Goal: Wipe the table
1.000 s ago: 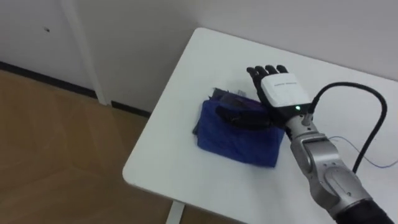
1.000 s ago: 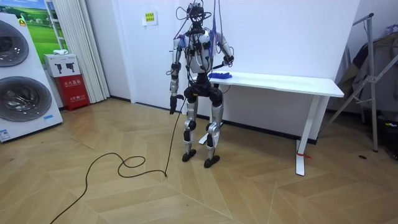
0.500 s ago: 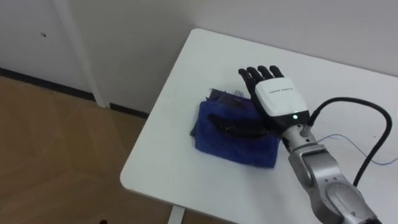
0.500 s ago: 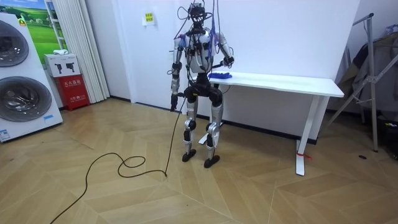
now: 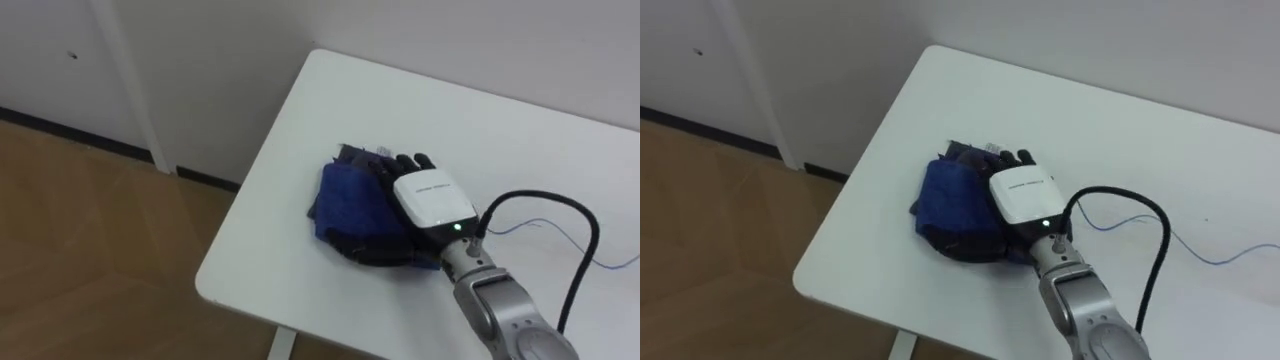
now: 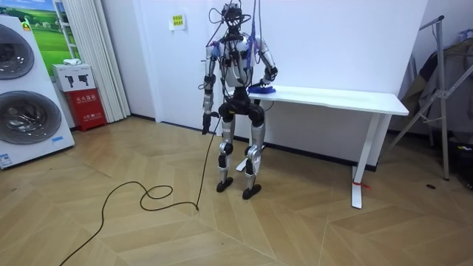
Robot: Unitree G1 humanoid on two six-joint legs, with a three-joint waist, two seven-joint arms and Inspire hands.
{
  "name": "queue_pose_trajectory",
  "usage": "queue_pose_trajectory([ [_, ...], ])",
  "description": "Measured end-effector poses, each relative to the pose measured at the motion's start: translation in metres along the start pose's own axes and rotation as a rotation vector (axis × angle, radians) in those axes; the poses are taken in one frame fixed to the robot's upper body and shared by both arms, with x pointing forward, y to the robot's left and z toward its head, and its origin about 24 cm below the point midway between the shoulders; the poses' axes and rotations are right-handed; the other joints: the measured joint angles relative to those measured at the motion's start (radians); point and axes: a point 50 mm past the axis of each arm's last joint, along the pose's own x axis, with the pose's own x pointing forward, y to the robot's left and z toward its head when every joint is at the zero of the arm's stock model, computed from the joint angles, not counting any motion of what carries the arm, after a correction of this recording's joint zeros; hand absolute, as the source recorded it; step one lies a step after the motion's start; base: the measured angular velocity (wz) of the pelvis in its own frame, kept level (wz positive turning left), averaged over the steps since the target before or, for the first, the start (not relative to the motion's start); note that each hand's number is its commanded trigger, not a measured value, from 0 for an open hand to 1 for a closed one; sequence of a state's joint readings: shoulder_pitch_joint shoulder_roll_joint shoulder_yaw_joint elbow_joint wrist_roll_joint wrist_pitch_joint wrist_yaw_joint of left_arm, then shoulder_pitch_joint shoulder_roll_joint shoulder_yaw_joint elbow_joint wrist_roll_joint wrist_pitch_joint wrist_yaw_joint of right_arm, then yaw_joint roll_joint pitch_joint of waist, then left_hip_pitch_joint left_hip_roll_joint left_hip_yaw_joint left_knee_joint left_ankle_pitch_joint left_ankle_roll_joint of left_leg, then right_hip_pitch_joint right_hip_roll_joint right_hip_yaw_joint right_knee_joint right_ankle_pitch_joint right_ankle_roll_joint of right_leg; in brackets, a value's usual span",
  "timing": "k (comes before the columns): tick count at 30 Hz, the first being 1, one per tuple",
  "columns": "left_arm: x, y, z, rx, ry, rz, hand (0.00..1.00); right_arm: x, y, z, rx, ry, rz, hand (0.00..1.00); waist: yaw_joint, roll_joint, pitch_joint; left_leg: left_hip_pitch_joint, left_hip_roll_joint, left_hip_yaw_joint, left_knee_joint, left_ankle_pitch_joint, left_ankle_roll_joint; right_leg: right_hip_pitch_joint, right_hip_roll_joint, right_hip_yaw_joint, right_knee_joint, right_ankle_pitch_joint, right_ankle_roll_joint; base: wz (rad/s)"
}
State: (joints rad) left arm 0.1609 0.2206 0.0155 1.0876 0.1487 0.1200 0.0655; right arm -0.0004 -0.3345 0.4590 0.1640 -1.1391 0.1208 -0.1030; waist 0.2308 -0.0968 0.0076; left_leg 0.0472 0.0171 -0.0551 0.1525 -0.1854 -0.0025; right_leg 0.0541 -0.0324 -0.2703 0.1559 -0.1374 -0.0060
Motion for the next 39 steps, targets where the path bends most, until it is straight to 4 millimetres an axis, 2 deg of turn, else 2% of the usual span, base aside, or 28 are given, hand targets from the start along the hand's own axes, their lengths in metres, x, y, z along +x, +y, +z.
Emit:
queue_pose_trajectory([
  [3,0.0,0.0,-0.002,0.001,0.007,0.01,0.0,-0.005,0.01,0.001,0.014,0.012,0.041,0.0,-0.001,0.001,0.001,-0.002,0.0,0.0,-0.001,-0.001,0.001,-0.002,0.0,-0.003,-0.001,0.0,0.0,0.0],
  [17,0.0,0.0,-0.001,-0.001,0.0,0.0,0.0,-0.001,0.02,-0.001,0.051,0.029,0.077,0.0,-0.006,0.006,0.0022,0.008,0.002,0.01,0.003,-0.005,0.006,0.013,0.0,-0.004,-0.006,0.0,0.0,0.0],
  [21,-0.002,-0.002,-0.01,0.0,0.023,-0.005,0.0,-0.001,0.022,-0.003,0.071,0.04,0.08,0.0,-0.003,0.011,0.0015,0.009,0.002,0.01,0.012,-0.009,0.007,0.018,0.0,-0.004,-0.005,0.0,0.001,0.0],
  [29,-0.004,-0.006,-0.025,-0.001,0.059,-0.016,0.0,-0.002,0.031,-0.008,0.097,0.041,0.064,0.0,-0.006,0.021,-0.0009,0.015,-0.001,-0.004,0.014,-0.009,0.007,0.032,-0.001,-0.008,-0.008,-0.002,0.003,0.03],
  [34,-0.005,-0.01,-0.027,-0.004,0.064,-0.025,0.0,-0.003,0.034,-0.011,0.13,0.055,0.062,0.0,-0.008,0.033,-0.0072,0.02,-0.009,-0.013,0.015,-0.008,0.008,0.04,-0.007,-0.008,-0.008,-0.008,0.009,0.05],
  [39,-0.006,-0.01,-0.029,-0.022,0.064,-0.023,0.0,-0.004,0.035,-0.013,0.13,0.065,0.063,0.0,-0.007,0.033,-0.0073,0.026,-0.016,-0.013,0.016,-0.008,0.008,0.048,-0.013,-0.008,-0.008,-0.012,0.014,0.01],
])
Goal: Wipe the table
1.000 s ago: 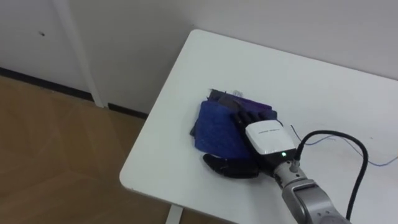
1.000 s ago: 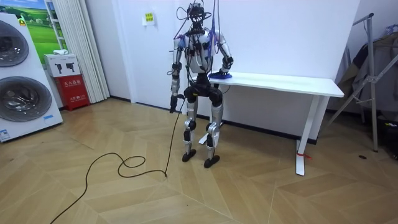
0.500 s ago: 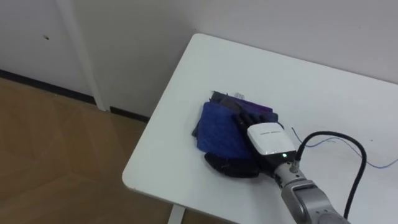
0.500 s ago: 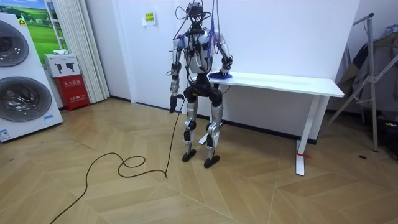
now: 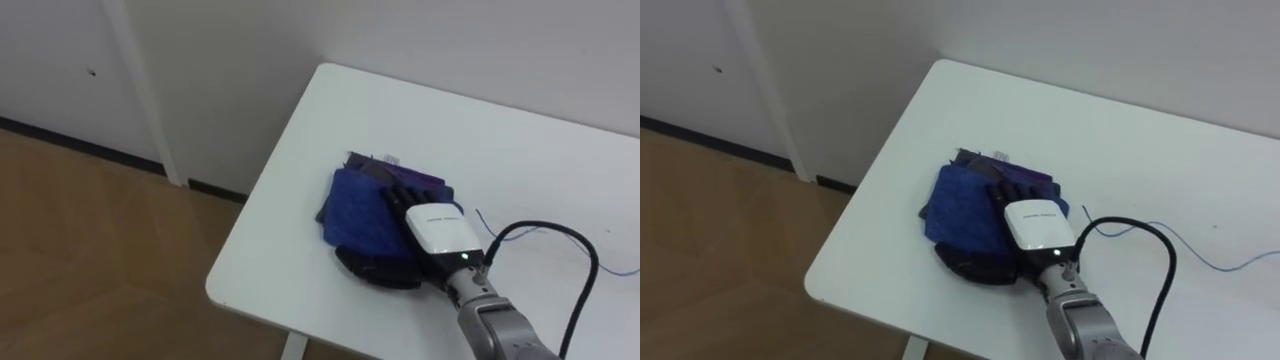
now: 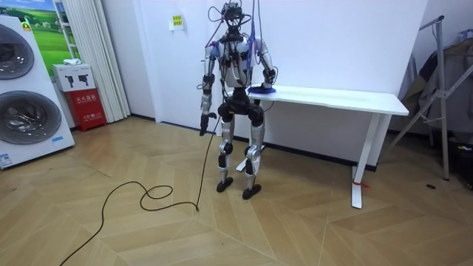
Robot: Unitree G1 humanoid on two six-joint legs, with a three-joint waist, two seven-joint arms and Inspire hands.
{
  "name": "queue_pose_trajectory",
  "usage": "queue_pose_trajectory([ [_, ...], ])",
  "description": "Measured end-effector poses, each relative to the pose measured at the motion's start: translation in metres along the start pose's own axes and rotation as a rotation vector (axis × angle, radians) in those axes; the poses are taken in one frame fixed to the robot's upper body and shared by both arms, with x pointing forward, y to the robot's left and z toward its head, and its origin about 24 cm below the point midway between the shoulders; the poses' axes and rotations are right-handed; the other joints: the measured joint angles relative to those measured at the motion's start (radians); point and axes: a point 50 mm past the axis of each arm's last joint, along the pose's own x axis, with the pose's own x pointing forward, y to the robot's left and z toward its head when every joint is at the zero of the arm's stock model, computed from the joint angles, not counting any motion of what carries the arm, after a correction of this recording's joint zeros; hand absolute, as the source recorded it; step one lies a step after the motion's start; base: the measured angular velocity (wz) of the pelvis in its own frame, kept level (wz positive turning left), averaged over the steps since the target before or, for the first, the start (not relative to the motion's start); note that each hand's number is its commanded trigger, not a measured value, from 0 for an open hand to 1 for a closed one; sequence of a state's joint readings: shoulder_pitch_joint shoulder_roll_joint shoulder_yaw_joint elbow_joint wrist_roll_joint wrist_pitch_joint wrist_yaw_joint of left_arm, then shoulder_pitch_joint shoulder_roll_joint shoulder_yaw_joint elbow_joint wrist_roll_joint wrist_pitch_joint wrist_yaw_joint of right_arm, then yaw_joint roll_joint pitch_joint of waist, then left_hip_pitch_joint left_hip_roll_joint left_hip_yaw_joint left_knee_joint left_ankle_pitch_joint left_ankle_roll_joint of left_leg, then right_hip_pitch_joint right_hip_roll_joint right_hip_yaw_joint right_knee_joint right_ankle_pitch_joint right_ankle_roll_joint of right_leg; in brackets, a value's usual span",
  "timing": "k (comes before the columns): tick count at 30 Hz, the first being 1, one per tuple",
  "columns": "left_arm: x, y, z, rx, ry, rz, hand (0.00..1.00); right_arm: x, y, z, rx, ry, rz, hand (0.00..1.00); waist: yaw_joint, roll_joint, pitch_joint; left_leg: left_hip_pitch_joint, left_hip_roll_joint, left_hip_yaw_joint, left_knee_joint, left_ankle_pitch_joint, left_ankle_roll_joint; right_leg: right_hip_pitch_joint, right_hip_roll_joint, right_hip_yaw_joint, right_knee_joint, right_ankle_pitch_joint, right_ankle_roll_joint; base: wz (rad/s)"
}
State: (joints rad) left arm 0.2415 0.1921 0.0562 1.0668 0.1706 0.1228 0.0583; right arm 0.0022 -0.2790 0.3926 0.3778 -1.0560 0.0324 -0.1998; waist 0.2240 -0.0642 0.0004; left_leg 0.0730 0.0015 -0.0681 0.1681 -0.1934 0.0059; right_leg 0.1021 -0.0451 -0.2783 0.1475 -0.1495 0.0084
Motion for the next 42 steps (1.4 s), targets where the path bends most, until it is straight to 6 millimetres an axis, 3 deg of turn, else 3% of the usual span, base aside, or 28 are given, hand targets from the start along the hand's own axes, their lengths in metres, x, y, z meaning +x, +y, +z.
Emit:
queue_pose_trajectory([
  [23,-0.001,-0.004,-0.001,-0.026,-0.002,-0.035,0.0,0.002,-0.011,-0.01,0.095,0.038,-0.063,0.0,0.002,0.002,0.0067,0.0,-0.001,0.0,-0.003,-0.003,0.004,-0.001,-0.004,-0.009,0.001,-0.006,0.006,0.0],
  [42,-0.001,-0.004,-0.004,-0.044,0.007,-0.059,0.0,0.002,-0.015,-0.024,0.129,0.114,-0.081,0.0,0.0,0.002,0.0074,-0.01,-0.001,0.0,-0.002,-0.006,0.009,-0.004,-0.006,-0.024,0.002,-0.007,0.007,0.0],
])
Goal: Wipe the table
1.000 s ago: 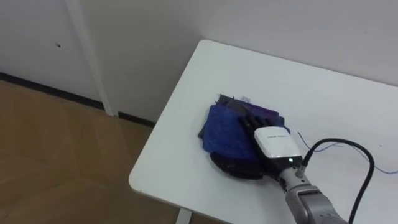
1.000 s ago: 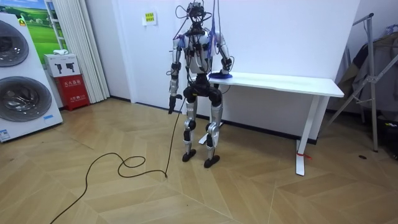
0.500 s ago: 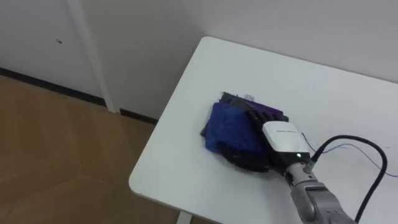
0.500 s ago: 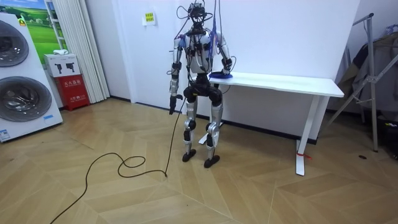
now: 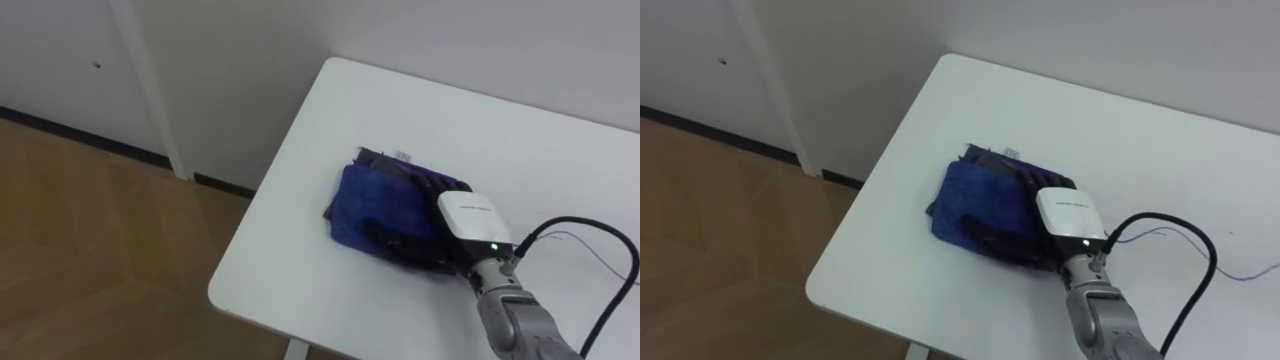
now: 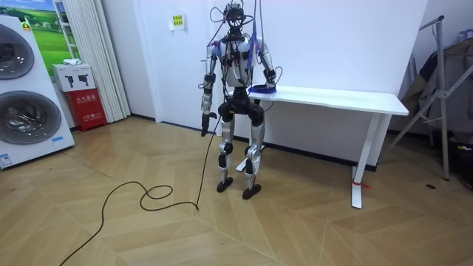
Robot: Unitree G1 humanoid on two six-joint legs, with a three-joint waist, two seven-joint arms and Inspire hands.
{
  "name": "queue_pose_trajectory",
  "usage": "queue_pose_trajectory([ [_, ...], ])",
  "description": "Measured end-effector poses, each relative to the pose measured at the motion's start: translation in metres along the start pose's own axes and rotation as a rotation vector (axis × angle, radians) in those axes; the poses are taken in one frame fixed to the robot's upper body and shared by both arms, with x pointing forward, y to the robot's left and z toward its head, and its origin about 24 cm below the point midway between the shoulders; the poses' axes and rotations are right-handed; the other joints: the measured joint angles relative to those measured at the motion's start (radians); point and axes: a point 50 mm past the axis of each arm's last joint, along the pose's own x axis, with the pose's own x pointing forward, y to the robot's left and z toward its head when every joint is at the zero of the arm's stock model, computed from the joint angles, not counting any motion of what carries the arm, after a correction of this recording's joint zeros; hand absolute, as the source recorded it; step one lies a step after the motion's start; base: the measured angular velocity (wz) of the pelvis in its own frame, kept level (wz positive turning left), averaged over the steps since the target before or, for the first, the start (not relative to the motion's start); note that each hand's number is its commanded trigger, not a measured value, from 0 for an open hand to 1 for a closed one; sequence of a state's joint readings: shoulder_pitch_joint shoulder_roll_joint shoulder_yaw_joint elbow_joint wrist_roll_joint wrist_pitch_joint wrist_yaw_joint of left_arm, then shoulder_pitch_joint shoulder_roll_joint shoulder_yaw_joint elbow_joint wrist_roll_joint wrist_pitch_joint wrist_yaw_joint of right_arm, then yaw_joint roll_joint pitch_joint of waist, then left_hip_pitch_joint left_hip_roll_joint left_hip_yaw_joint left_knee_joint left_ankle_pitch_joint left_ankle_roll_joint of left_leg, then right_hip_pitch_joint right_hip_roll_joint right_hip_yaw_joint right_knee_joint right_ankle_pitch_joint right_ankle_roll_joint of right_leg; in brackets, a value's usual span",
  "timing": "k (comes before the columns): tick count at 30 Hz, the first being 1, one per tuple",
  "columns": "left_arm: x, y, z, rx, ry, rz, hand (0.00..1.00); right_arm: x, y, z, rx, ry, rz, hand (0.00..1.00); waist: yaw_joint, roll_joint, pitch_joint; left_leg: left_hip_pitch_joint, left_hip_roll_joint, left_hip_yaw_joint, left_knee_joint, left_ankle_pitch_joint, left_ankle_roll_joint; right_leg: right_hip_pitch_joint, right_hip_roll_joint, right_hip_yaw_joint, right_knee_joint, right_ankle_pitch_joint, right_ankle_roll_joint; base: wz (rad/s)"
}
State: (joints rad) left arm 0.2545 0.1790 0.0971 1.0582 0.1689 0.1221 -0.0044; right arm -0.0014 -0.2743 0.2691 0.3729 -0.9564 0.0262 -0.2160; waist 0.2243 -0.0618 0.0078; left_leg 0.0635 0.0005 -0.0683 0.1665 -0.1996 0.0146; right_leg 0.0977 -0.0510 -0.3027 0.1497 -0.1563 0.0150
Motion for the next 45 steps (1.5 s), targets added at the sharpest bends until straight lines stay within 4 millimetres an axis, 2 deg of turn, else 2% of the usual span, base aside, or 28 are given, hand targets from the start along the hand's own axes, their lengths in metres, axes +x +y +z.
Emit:
queue_pose_trajectory([
  [13,-0.002,0.002,-0.001,-0.009,-0.014,0.007,0.0,0.002,0.004,-0.006,-0.059,0.047,0.057,0.0,0.005,0.01,-0.0008,0.001,0.0,-0.002,0.001,0.0,0.0,0.006,-0.001,-0.011,0.001,0.0,0.0,0.01],
  [17,-0.003,0.003,-0.004,-0.016,0.001,0.01,0.0,0.002,0.006,-0.007,-0.088,0.054,0.066,0.0,0.005,0.005,-0.0036,-0.001,-0.002,-0.014,0.004,0.0,0.0,0.011,-0.003,-0.025,0.0,0.0,0.0,0.06],
  [18,-0.003,0.003,-0.004,-0.016,0.002,0.01,0.0,0.002,0.006,-0.008,-0.09,0.056,0.068,0.03,0.005,0.004,-0.0039,-0.001,-0.002,-0.018,0.005,0.0,0.0,0.015,-0.003,-0.03,-0.001,0.0,0.001,0.14],
  [19,-0.003,0.003,-0.005,-0.016,0.002,0.009,0.0,0.001,0.008,-0.009,-0.092,0.062,0.072,0.48,0.004,0.003,-0.0048,0.001,-0.003,-0.019,0.006,0.0,0.0,0.017,-0.004,-0.03,-0.001,-0.001,0.001,0.09],
  [20,-0.003,0.003,-0.005,-0.017,0.003,0.01,0.0,0.001,0.008,-0.009,-0.093,0.065,0.072,1.0,0.006,0.001,-0.0045,0.001,-0.003,-0.021,0.006,0.0,0.0,0.018,-0.004,-0.032,-0.002,-0.001,0.001,0.05],
  [24,-0.003,0.002,-0.008,-0.016,0.013,0.008,0.0,0.001,0.011,-0.013,-0.103,0.081,0.062,1.0,0.006,-0.003,-0.0047,0.002,-0.008,-0.03,0.015,0.0,0.0,0.032,-0.006,-0.042,-0.011,-0.001,0.002,0.09],
  [31,-0.003,0.001,-0.009,-0.018,0.018,0.007,0.0,0.011,-0.002,-0.015,-0.102,0.091,-0.018,1.0,0.014,-0.008,-0.0047,0.015,-0.014,-0.042,0.025,-0.001,0.001,0.049,-0.01,-0.05,-0.015,-0.007,0.006,0.05],
  [36,-0.003,0.003,-0.01,-0.021,0.022,0.013,0.0,0.011,-0.002,-0.011,-0.074,0.079,-0.028,1.0,0.017,-0.016,-0.0101,0.018,-0.016,-0.047,0.025,-0.001,0.001,0.054,-0.011,-0.057,-0.015,-0.008,0.007,0.04],
  [45,-0.002,0.006,0.009,-0.024,-0.04,0.023,0.0,0.011,0.0,-0.009,-0.065,0.065,-0.029,1.0,0.016,-0.026,-0.0115,0.019,-0.016,-0.044,0.023,-0.001,0.002,0.055,-0.014,-0.056,-0.014,-0.008,0.008,0.0],
])
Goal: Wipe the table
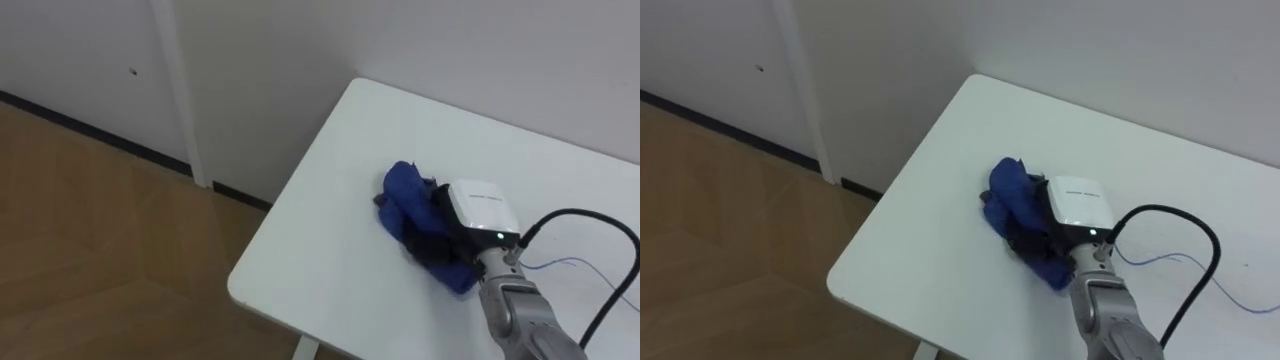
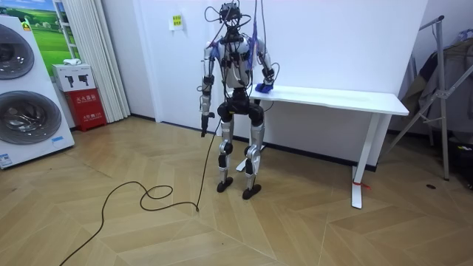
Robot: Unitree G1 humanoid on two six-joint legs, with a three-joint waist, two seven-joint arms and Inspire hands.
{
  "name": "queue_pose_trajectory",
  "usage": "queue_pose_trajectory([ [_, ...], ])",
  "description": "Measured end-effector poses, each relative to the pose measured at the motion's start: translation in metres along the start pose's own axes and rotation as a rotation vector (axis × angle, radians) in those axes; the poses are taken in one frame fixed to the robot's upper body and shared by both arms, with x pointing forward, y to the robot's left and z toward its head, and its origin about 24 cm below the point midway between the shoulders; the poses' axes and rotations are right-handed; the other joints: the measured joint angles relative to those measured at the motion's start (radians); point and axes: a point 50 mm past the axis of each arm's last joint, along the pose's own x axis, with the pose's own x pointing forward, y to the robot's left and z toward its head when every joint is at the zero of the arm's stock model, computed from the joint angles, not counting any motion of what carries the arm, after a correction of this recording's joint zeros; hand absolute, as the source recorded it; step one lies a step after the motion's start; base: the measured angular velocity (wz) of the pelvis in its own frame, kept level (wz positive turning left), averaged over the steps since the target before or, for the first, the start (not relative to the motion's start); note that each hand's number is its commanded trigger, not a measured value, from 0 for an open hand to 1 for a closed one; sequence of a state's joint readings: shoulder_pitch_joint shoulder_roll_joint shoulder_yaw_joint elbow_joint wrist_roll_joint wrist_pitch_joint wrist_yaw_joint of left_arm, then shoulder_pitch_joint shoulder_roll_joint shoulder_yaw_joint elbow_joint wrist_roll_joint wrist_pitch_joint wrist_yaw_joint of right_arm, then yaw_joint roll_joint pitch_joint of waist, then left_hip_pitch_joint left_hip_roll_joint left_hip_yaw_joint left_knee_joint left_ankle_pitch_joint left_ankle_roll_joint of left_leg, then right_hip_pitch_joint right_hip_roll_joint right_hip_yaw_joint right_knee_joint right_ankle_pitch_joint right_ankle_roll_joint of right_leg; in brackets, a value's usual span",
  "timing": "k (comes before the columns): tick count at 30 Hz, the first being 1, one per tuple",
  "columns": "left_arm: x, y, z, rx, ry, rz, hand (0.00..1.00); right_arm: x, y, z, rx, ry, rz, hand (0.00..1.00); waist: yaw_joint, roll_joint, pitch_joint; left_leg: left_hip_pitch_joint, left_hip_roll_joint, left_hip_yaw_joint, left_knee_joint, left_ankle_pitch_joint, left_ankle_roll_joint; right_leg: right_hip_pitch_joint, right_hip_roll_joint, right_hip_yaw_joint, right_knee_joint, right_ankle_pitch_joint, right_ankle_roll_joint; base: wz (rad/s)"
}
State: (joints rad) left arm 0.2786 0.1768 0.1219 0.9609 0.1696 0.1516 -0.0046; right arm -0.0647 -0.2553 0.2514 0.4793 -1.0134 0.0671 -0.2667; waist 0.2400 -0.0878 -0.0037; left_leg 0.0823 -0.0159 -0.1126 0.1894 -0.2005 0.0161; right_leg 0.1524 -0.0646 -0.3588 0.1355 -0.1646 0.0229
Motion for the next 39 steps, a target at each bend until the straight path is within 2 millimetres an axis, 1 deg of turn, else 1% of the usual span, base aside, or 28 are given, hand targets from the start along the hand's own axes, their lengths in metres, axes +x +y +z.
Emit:
queue_pose_trajectory([
  [2,0.001,0.0,0.006,0.001,-0.014,0.003,0.0,0.0,-0.002,0.002,0.004,-0.007,-0.005,1.0,-0.001,-0.003,0.0009,0.0,0.0,0.003,-0.002,0.0,0.0,0.0,-0.001,0.0,0.001,0.0,0.0,-0.02],
  [6,0.001,0.001,0.01,0.004,-0.028,0.023,0.0,0.0,-0.002,0.005,0.023,-0.012,-0.007,1.0,-0.013,-0.001,0.0008,-0.001,0.001,0.005,-0.005,0.0,0.0,-0.001,-0.001,0.001,0.005,0.0,0.0,0.0],
  [9,0.002,-0.003,0.012,0.004,-0.031,0.021,0.0,0.0,-0.001,0.007,0.108,0.01,0.003,1.0,-0.016,0.009,0.001,-0.001,0.004,0.01,-0.011,-0.001,0.001,-0.011,0.0,0.011,0.016,0.0,0.0,-0.08],
  [11,0.002,-0.009,0.009,0.015,-0.015,0.006,0.0,0.001,0.0,0.009,0.173,0.024,0.02,1.0,-0.012,0.022,0.0013,0.004,0.005,0.027,-0.013,-0.002,0.002,-0.014,0.001,0.033,0.016,0.0,0.0,-0.21],
  [14,0.001,-0.013,0.006,0.011,-0.006,0.001,0.0,0.002,-0.003,0.01,0.246,0.038,0.027,1.0,-0.017,0.036,0.006,0.011,0.006,0.041,-0.021,-0.003,0.005,-0.019,0.002,0.05,0.018,0.0,0.0,-0.18],
  [15,0.001,-0.012,0.005,0.009,-0.006,0.004,0.0,0.002,-0.003,0.01,0.268,0.041,0.029,1.0,-0.019,0.036,0.006,0.011,0.007,0.044,-0.021,-0.003,0.005,-0.021,0.002,0.054,0.018,0.0,0.0,-0.11],
  [17,0.0,-0.011,0.002,-0.009,-0.001,0.021,0.0,0.001,0.0,0.002,0.377,0.064,0.04,1.0,-0.032,0.036,0.0066,0.009,0.007,0.046,-0.022,-0.003,0.005,-0.023,0.002,0.054,0.018,0.0,0.0,0.0],
  [18,0.0,-0.01,-0.001,-0.018,0.005,0.024,0.0,0.002,0.001,0.0,0.404,0.071,0.041,1.0,-0.038,0.035,0.0066,0.009,0.007,0.046,-0.022,-0.003,0.005,-0.022,0.001,0.053,0.017,0.0,0.0,0.07],
  [19,-0.001,-0.008,-0.006,-0.04,0.019,0.031,0.0,0.002,0.002,-0.005,0.438,0.085,0.03,1.0,-0.055,0.034,0.0062,0.008,0.006,0.045,-0.021,-0.003,0.005,-0.021,-0.001,0.049,0.016,0.0,0.001,0.11],
  [20,-0.001,-0.005,-0.011,-0.064,0.032,0.043,0.0,0.002,0.003,-0.015,0.449,0.117,0.016,1.0,-0.075,0.032,0.0055,0.009,0.004,0.043,-0.018,-0.003,0.006,-0.017,-0.003,0.045,0.015,0.0,0.001,0.13],
  [21,-0.002,-0.003,-0.014,-0.078,0.039,0.05,0.0,0.0,0.006,-0.023,0.456,0.155,0.012,1.0,-0.085,0.03,0.0051,0.009,0.003,0.043,-0.016,-0.003,0.006,-0.015,-0.004,0.041,0.015,0.0,0.002,0.24],
  [22,-0.002,0.001,-0.018,-0.099,0.05,0.065,0.0,-0.002,0.007,-0.042,0.474,0.241,-0.016,1.0,-0.109,0.028,0.0042,0.009,0.003,0.042,-0.012,-0.004,0.006,-0.008,-0.007,0.025,0.015,0.0,0.002,0.27],
  [23,-0.003,0.006,-0.023,-0.125,0.058,0.083,0.0,-0.008,0.009,-0.066,0.502,0.345,-0.045,1.0,-0.12,0.025,0.0016,0.009,0.003,0.043,-0.012,-0.004,0.007,-0.006,-0.009,0.019,0.016,0.0,0.003,0.25],
  [24,-0.004,0.008,-0.026,-0.138,0.063,0.092,0.0,-0.011,0.009,-0.077,0.513,0.397,-0.059,1.0,-0.125,0.022,0.0,0.009,0.002,0.043,-0.012,-0.004,0.007,-0.006,-0.009,0.017,0.017,0.0,0.003,0.1],
  [26,-0.007,0.021,-0.038,-0.184,0.083,0.133,0.0,-0.034,0.012,-0.128,0.535,0.607,-0.089,1.0,-0.144,0.011,-0.0067,0.01,0.002,0.044,-0.011,-0.004,0.008,-0.002,-0.008,0.017,0.016,0.0,0.003,0.06],
  [27,-0.008,0.023,-0.041,-0.197,0.089,0.143,0.0,-0.041,0.013,-0.139,0.54,0.657,-0.095,1.0,-0.151,0.009,-0.0079,0.011,0.002,0.044,-0.011,-0.004,0.008,0.001,-0.008,0.017,0.016,0.0,0.003,0.11],
  [28,-0.009,0.027,-0.046,-0.222,0.101,0.161,0.0,-0.055,0.013,-0.159,0.554,0.744,-0.112,1.0,-0.157,0.005,-0.0102,0.017,0.003,0.046,-0.015,-0.004,0.008,0.006,-0.008,0.022,0.016,0.0,0.004,0.04],
  [29,-0.01,0.031,-0.049,-0.247,0.107,0.178,0.0,-0.07,0.015,-0.173,0.572,0.818,-0.127,1.0,-0.157,0.002,-0.0102,0.018,0.005,0.05,-0.017,-0.004,0.008,0.005,-0.007,0.026,0.015,-0.001,0.005,-0.03],
  [30,-0.01,0.032,-0.049,-0.259,0.108,0.184,0.0,-0.076,0.016,-0.178,0.582,0.847,-0.134,1.0,-0.159,0.0,-0.0094,0.018,0.006,0.053,-0.018,-0.004,0.008,0.004,-0.006,0.026,0.014,-0.001,0.005,-0.1],
  [31,-0.01,0.033,-0.052,-0.278,0.115,0.192,0.0,-0.089,0.02,-0.186,0.59,0.902,-0.137,1.0,-0.169,-0.002,-0.0086,0.018,0.008,0.056,-0.018,-0.004,0.008,0.003,-0.005,0.028,0.013,-0.001,0.005,-0.05],
  [32,-0.011,0.035,-0.053,-0.295,0.118,0.201,0.0,-0.097,0.02,-0.192,0.598,0.938,-0.15,1.0,-0.183,-0.004,-0.0097,0.018,0.009,0.055,-0.016,-0.004,0.008,0.004,-0.004,0.027,0.014,-0.001,0.005,0.0],
  [33,-0.011,0.036,-0.053,-0.3,0.118,0.203,0.0,-0.101,0.021,-0.195,0.601,0.955,-0.153,1.0,-0.187,-0.004,-0.0098,0.018,0.009,0.055,-0.016,-0.004,0.008,0.005,-0.004,0.027,0.014,-0.001,0.005,0.0],
  [35,-0.011,0.037,-0.052,-0.306,0.111,0.208,0.0,-0.112,0.022,-0.203,0.605,1.01,-0.157,1.0,-0.208,-0.007,-0.0091,0.018,0.01,0.057,-0.018,-0.004,0.007,0.005,-0.003,0.028,0.015,-0.001,0.005,-0.05],
  [37,-0.011,0.036,-0.052,-0.303,0.107,0.206,0.0,-0.117,0.023,-0.206,0.596,1.024,-0.152,1.0,-0.21,-0.008,-0.0087,0.02,0.009,0.064,-0.015,-0.004,0.007,0.005,-0.002,0.034,0.015,-0.001,0.005,-0.13],
  [39,-0.01,0.035,-0.049,-0.291,0.1,0.199,0.0,-0.116,0.022,-0.205,0.584,1.025,-0.146,1.0,-0.21,-0.008,-0.0083,0.02,0.01,0.071,-0.009,-0.004,0.007,0.005,-0.002,0.041,0.016,-0.001,0.005,-0.15],
])
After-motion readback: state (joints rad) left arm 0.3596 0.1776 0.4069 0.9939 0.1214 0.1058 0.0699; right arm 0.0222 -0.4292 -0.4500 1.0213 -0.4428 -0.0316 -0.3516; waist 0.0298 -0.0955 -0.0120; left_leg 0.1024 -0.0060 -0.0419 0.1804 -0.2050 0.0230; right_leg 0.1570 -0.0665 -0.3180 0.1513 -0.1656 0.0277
